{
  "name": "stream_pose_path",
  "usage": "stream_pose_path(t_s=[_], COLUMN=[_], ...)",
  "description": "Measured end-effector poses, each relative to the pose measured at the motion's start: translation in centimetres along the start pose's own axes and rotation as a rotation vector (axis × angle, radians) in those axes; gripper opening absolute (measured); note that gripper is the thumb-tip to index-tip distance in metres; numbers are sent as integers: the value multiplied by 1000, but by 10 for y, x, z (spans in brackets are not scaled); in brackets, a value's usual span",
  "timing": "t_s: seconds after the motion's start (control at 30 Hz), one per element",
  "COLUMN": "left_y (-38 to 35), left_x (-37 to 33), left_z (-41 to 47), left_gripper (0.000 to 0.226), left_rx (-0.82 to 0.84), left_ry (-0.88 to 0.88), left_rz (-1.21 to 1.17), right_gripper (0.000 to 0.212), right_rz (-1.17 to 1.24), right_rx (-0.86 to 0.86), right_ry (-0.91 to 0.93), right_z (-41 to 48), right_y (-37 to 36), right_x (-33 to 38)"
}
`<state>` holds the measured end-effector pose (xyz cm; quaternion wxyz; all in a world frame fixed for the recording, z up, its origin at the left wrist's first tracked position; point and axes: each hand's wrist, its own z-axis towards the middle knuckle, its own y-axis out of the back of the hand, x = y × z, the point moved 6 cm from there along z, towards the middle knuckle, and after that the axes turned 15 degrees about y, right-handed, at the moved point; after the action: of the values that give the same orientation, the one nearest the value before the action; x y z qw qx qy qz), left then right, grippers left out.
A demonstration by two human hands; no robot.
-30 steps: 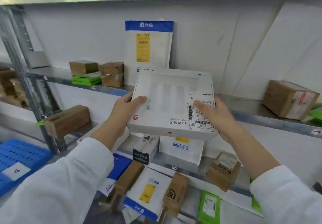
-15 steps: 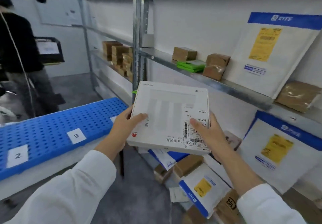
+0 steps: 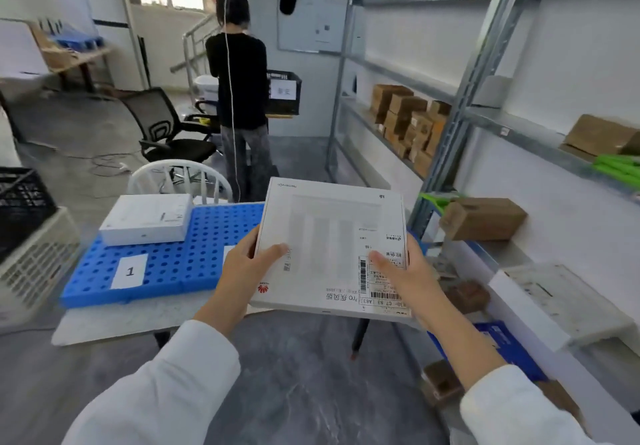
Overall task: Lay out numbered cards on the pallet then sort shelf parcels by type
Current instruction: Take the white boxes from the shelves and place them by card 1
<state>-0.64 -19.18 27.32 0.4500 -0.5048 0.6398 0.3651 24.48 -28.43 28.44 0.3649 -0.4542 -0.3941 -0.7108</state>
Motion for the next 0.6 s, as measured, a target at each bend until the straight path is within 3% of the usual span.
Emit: stream_pose_path(t_s=[0.23,0.6], left_y=[98,164], left_x=[15,30], left_z=[17,52], left_gripper=[33,34], left_rx=[-186,-348], left_ry=[25,81], left_rz=[-18,-122], right_gripper=[63,71], right_rz=[45,46], right_rx=[169,351], right_ry=[9,-12], right_z=[34,90], right_y=[-109,-202], right_x=[-8,-26])
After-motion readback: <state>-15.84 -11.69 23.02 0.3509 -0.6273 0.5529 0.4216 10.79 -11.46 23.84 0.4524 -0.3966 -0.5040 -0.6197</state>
